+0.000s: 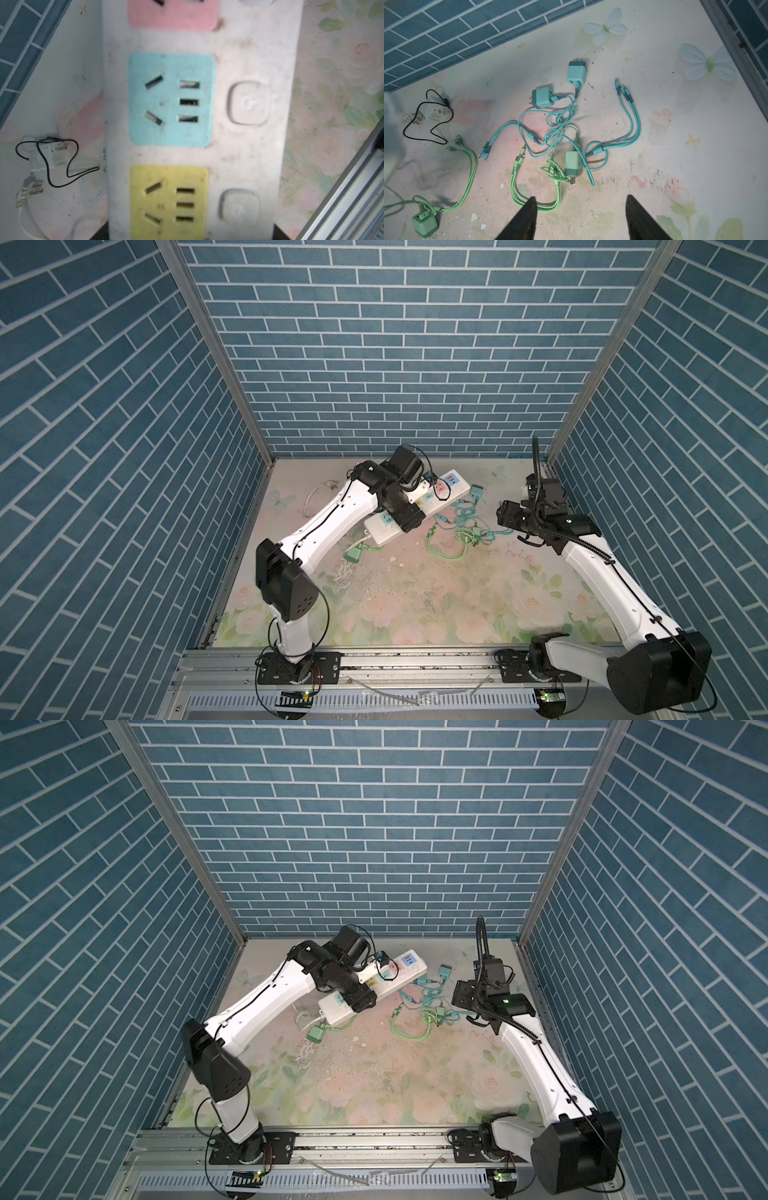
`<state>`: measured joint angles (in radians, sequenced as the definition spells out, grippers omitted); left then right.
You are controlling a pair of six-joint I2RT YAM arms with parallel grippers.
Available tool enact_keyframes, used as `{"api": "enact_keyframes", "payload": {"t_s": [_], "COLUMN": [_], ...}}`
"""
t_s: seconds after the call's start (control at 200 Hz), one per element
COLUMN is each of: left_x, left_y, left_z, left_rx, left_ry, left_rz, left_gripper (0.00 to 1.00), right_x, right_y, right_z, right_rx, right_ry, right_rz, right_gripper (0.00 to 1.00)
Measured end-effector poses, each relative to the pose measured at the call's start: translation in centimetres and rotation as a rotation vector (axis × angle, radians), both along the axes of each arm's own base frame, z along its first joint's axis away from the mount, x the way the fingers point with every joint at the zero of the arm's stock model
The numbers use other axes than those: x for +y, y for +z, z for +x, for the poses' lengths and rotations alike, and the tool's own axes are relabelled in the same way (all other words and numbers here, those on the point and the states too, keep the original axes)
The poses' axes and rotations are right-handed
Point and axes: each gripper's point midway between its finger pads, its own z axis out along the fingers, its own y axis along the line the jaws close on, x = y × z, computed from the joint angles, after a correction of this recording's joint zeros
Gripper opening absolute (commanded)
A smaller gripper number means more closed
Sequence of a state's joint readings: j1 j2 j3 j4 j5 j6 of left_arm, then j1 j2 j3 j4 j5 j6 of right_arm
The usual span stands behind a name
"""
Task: Insert the plug
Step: 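Drag the power strip toward the robot with the left gripper while the right gripper withdraws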
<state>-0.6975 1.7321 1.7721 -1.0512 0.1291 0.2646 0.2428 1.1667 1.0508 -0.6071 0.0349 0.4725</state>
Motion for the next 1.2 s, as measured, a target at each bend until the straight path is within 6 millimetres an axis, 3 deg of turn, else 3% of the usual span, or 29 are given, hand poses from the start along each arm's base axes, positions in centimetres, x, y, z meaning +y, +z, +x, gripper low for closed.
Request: {"api": "enact_keyframes", "payload": {"t_s": [0.155, 0.45, 0.705, 0.86, 1.2], "left_x": [0.9, 0.9, -1.7, -2.5, -3.9], "left_y": [-1.9, -10.0, -12.7, -14.7, -19.7], "left_z": [-3.6, -8.1, -11.7, -13.8, -15.8], "left_rx": [0.006, 0.09, 0.075, 0.093, 0.163], "left_ry": [-0.022, -0.058, -0.16, -0.223, -0.304], "left_rz": [-0.012, 0.072, 0.068, 0.065, 0.103], "left_gripper": [0.33, 0.33, 0.31, 0.31, 0.27], "right_x": [-0.4, -0.5, -0.6, -0.7, -0.6], "right_y": [-1.0, -2.5, -4.4, -4.6, -4.4], "right_z": [-1.2, -1.9, -2.7, -2.8, -2.9], "right_rx": [0.019, 0.055, 0.098, 0.1, 0.096], "right_ry": [-0.018, -0.021, -0.021, -0.021, -0.02], "right_rz": [0.007, 0.007, -0.003, -0.004, 0.0], "right_gripper": [0.67, 0.67, 0.67, 0.67, 0.67]}}
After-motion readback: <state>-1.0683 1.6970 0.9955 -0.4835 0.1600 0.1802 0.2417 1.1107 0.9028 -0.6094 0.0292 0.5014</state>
